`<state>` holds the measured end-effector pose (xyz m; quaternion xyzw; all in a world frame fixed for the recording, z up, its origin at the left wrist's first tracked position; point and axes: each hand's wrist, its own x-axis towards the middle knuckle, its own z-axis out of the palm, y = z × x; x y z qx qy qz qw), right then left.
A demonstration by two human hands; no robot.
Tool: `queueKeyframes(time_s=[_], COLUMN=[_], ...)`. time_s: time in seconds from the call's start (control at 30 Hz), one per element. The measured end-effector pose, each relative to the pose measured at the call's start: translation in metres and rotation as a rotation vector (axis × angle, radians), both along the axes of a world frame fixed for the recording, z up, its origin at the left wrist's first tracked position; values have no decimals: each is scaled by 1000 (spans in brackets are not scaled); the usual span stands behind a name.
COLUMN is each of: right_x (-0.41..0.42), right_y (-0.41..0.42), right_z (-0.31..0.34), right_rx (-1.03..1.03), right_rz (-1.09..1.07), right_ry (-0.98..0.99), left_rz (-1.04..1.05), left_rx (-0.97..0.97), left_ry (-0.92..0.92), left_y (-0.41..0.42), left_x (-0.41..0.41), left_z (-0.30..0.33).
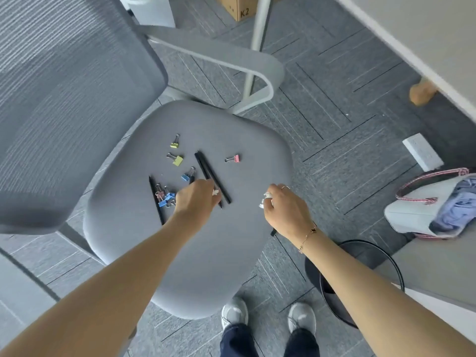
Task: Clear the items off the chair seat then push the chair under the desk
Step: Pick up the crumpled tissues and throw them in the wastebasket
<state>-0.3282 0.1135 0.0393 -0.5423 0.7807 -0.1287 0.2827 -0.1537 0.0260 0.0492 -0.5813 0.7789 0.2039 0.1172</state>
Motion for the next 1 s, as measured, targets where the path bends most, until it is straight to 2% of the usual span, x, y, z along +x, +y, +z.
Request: queueKeyframes(time_s=[0.2,0.37,0.57,0.73,1.0], right_x=[-70,-122,-173,-199,-211], right_y=[85,176,270,308,326], right_z=[5,-11,-34,-49,-56], right_rx=[79,227,352,368,355], right_rz=[-111,-241,-404,-450,-504], right_ry=[66,71,25,-86,-214], left_rz=[-187,-357,-444,-479,-433], left_rx=[37,82,144,219,372], left_ry=[121,-35,-70,-89,23], left_y=[47,105,181,237,283], left_x=[-74,-139,-200,-253,-291], left_z=[11,2,-13,-35,-60])
